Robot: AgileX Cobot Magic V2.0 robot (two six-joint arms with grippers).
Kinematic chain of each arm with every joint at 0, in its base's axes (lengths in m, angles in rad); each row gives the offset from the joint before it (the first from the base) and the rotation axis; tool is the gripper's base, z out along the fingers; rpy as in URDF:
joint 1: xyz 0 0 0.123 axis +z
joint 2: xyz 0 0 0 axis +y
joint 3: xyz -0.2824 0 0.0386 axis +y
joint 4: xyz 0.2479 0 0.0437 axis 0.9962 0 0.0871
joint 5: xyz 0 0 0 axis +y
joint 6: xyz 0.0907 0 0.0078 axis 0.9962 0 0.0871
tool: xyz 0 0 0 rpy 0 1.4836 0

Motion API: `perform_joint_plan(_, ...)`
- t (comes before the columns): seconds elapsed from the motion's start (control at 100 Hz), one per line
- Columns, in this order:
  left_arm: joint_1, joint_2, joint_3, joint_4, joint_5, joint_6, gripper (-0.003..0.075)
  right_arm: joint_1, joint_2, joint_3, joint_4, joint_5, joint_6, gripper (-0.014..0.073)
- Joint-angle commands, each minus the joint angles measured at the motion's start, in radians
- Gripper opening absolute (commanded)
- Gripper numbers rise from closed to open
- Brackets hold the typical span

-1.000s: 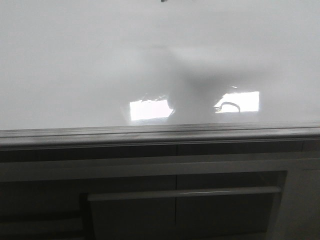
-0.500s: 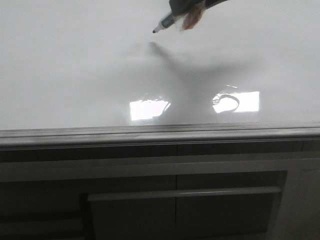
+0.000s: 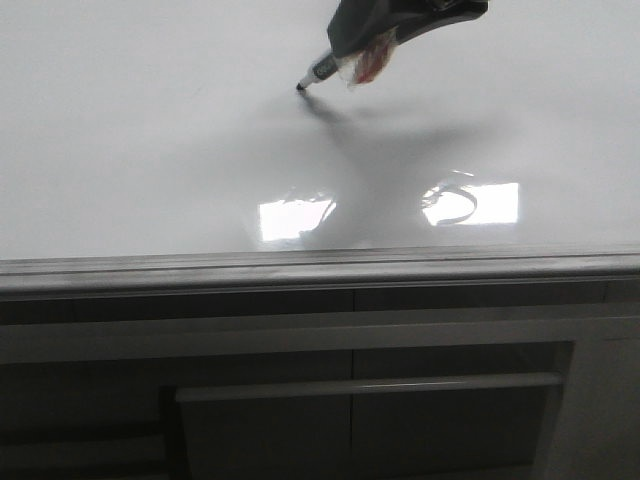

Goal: Write number 0 on whiteboard

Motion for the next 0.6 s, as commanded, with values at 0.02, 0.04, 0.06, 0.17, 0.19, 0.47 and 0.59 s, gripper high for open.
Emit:
perform_joint_plan(0.02,-0.005,0.011,-0.023,0.028,-0.069,-0.011,-0.0020,-0.005,-0.019,-0.033,0.007,-0.057,0.002,-0.0048)
perform_joint_plan(0.04,-0.005,0.011,-0.023,0.028,-0.069,-0.011,-0.0020,-0.005,-0.019,-0.033,0.007,-0.052,0.002,-0.0048)
perform_joint_plan(0.06,-0.005,0.011,-0.023,0.028,-0.069,-0.011,-0.0020,-0.005,-0.019,-0.033,0.007,-0.046,0.002,-0.0048)
perform_joint_plan(0.17,-0.005,0.011,-0.023,0.028,-0.069,-0.011,-0.0020,-0.005,-0.019,-0.033,0.007,-0.014,0.002,-0.0048)
perform_joint_plan(0.19,-0.005,0.011,-0.023,0.028,-0.069,-0.011,-0.0020,-0.005,-0.019,-0.033,0.007,-0.009,0.002,-0.0048)
perform_joint_plan(0.47,-0.005,0.011,-0.023,0.028,-0.069,-0.011,-0.0020,0.006,-0.019,-0.033,0.007,0.061,0.002,-0.0048)
perform_joint_plan(0.59,-0.005,0.011,-0.023,0.028,-0.069,-0.011,-0.0020,0.018,-0.019,-0.033,0.007,0.095,0.002,-0.0048)
